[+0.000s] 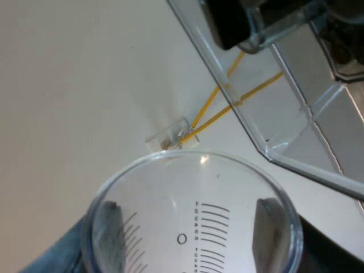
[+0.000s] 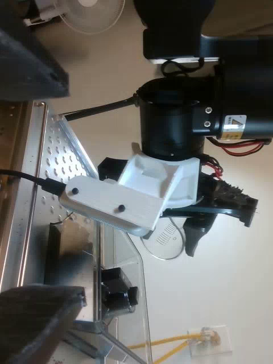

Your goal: Pour the beans into the coffee machine

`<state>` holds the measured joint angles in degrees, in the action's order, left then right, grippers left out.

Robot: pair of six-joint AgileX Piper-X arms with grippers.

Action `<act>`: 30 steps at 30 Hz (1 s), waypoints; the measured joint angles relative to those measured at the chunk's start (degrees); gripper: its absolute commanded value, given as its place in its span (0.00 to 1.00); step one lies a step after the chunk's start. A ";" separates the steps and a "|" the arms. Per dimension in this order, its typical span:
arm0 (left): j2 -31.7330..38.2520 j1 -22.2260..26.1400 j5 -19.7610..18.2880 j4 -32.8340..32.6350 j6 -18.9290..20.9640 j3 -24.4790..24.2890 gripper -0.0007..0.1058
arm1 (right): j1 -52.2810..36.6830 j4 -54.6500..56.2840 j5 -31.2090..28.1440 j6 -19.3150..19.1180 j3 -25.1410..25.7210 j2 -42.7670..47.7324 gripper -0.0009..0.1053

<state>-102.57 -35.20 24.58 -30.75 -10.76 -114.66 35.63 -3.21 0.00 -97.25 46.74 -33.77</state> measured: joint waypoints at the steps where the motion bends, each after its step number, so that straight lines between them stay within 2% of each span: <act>1: 0.00 0.00 0.00 0.00 0.42 0.00 0.30 | 0.00 0.00 0.00 0.00 0.00 0.00 0.65; 3: 0.00 0.00 0.00 0.00 2.05 0.00 0.30 | 0.00 0.00 0.00 0.00 0.00 0.00 0.65; 7: 0.13 0.00 0.00 0.27 1.98 0.00 0.30 | 0.00 0.00 0.00 0.00 0.00 0.00 0.65; 13: 0.53 0.00 -0.21 0.56 -4.48 0.00 0.30 | 0.00 0.00 0.00 0.00 0.00 0.00 0.65; 18: 1.83 0.00 -3.34 0.61 -10.69 0.00 0.30 | 0.00 0.00 0.00 0.00 0.00 0.00 0.65; 22: 2.53 0.00 -3.51 0.93 -11.03 0.00 0.30 | 0.00 0.00 0.00 0.00 0.00 0.00 0.65; 25: 2.52 0.00 -3.51 0.99 -8.41 0.00 0.30 | 0.00 0.00 0.00 0.00 0.00 0.00 0.65; 28: 2.52 0.00 -3.51 0.99 -2.71 0.00 0.30 | 0.00 0.00 0.00 0.00 0.00 0.00 0.65; 30: 2.52 0.00 -3.51 0.99 2.77 0.00 0.30 | 0.00 0.00 0.00 0.00 0.00 0.00 0.65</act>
<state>-100.05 -35.20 21.07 -29.76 -7.98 -114.66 35.63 -3.21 0.00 -97.25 46.74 -33.77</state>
